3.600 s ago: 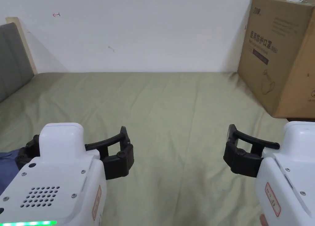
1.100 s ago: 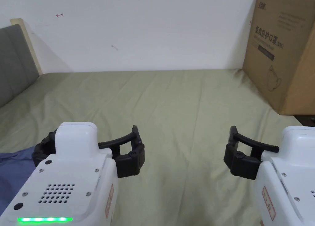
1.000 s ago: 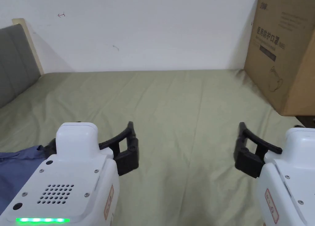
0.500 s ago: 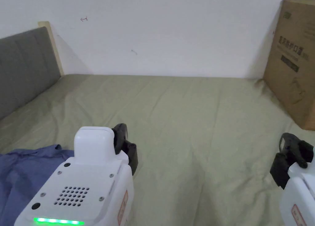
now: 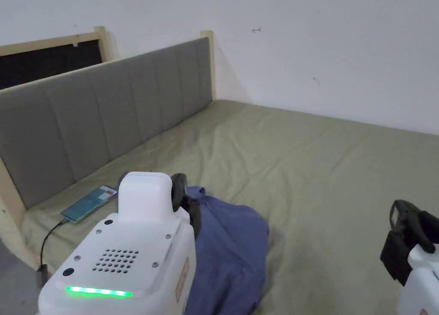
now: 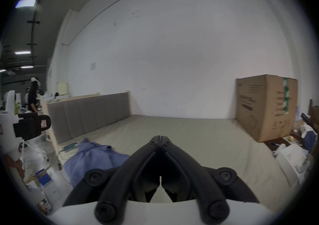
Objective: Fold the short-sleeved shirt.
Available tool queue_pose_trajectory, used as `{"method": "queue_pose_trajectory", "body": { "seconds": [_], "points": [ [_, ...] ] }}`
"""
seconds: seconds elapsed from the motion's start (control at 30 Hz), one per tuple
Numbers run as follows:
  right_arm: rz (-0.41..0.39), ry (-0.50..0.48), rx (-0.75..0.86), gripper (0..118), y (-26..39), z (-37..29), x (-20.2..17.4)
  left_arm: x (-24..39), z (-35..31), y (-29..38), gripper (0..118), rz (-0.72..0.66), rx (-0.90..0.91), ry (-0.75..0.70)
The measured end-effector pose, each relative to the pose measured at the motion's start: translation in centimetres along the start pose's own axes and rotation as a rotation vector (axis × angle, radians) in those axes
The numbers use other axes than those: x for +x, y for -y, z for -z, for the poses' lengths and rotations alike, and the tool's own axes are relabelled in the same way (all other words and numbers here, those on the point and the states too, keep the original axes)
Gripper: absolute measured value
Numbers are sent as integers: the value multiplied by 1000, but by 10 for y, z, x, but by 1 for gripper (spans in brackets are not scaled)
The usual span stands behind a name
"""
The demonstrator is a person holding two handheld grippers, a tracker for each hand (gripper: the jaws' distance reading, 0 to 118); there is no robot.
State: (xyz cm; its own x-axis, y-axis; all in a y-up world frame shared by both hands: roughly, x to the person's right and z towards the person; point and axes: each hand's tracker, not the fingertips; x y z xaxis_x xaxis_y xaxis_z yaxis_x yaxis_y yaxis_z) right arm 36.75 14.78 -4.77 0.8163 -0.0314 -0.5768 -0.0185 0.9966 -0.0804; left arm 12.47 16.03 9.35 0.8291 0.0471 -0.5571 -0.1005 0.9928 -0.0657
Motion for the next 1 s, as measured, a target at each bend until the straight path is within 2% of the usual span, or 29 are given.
{"method": "queue_pose_trajectory", "body": {
  "seconds": [0.13,0.33,0.43,0.6,0.63,0.67,0.7,0.73,0.77,0.87,1.0],
  "points": [
    [-23,-105,-25,0,5,15,-33,-29,-5,7,0,-18,-34,-74],
    [-63,-143,-65,0,15,29,-50,-45,21,23,0,-23,-142,-84],
    [-68,-130,-101,0,25,36,-47,-50,61,43,0,-34,-239,-44],
    [-57,-103,-193,0,48,52,-38,-64,166,106,0,-129,-531,56],
    [-57,-94,-213,0,53,56,-35,-64,187,123,4,-159,-581,44],
    [-56,-88,-227,0,57,59,-33,-62,199,134,26,-150,-652,43],
    [-55,-80,-246,0,61,62,-31,-63,214,147,77,-151,-705,73],
    [-54,-75,-261,0,64,66,-29,-60,224,158,109,-162,-737,98],
    [-52,-72,-271,0,67,68,-27,-56,230,166,118,-140,-768,116],
    [-51,-52,-304,0,75,76,-22,-38,240,182,115,-107,-818,203],
    [-43,-39,-341,0,83,81,-16,-23,243,177,115,-138,-775,267]
  ]
}}
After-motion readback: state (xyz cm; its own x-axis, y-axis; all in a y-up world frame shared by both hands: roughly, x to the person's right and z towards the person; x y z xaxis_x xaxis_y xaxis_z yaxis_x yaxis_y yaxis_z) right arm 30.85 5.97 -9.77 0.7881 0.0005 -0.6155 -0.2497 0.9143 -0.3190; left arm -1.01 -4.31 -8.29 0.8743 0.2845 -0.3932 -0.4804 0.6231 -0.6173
